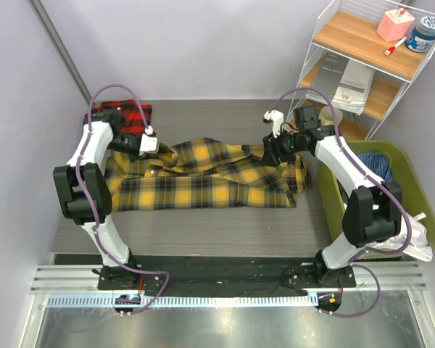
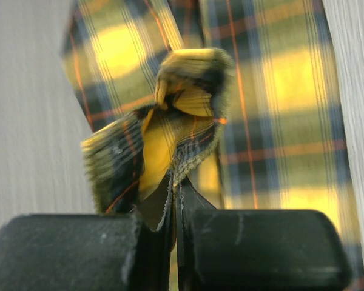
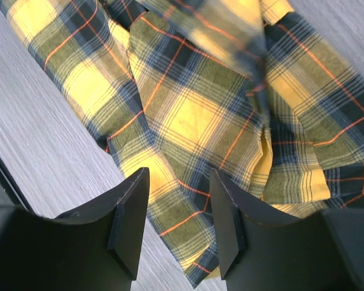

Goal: Fold and stack the long sleeve shirts
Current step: Fold the shirt

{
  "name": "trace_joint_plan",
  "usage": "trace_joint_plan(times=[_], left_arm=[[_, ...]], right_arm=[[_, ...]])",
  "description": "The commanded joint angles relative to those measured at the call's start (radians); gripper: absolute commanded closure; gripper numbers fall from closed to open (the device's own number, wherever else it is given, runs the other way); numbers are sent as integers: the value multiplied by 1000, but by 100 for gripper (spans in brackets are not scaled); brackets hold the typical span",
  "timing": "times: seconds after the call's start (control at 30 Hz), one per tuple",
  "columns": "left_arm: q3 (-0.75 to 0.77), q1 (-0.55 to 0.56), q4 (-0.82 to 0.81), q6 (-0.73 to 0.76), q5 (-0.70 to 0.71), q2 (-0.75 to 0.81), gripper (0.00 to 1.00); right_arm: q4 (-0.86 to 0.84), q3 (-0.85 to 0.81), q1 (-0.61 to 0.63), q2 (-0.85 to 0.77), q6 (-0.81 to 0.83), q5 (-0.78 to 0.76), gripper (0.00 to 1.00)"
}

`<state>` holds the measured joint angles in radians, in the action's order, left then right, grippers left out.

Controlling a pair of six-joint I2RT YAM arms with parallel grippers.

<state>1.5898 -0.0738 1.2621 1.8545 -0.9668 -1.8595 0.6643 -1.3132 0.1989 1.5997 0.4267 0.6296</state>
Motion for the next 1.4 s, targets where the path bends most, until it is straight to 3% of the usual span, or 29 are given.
trace_joint_plan(times=[0.0,0.2,0.3,0.63,0.97,1.07,1.37], left_arm=[[-20,-38,290,320,112,17,100],[-5,-84,335,399,148,2,100],[76,-110,401,335,77,-17,100],[200,-123,399,22,-184,46,100],[105,-185,399,-32,-121,154,100],[93,-221,399,17,-87,146,100],[22,-231,399,351,106,45,100]], right_arm=[[27,-21,0,5,40,12,50],[66,-20,2,5,81,-5,48],[83,-11,2,-3,107,-22,47],[67,28,4,6,139,-83,42],[70,22,4,20,161,-97,40],[72,22,4,25,162,-94,40],[86,8,4,42,158,-88,39]])
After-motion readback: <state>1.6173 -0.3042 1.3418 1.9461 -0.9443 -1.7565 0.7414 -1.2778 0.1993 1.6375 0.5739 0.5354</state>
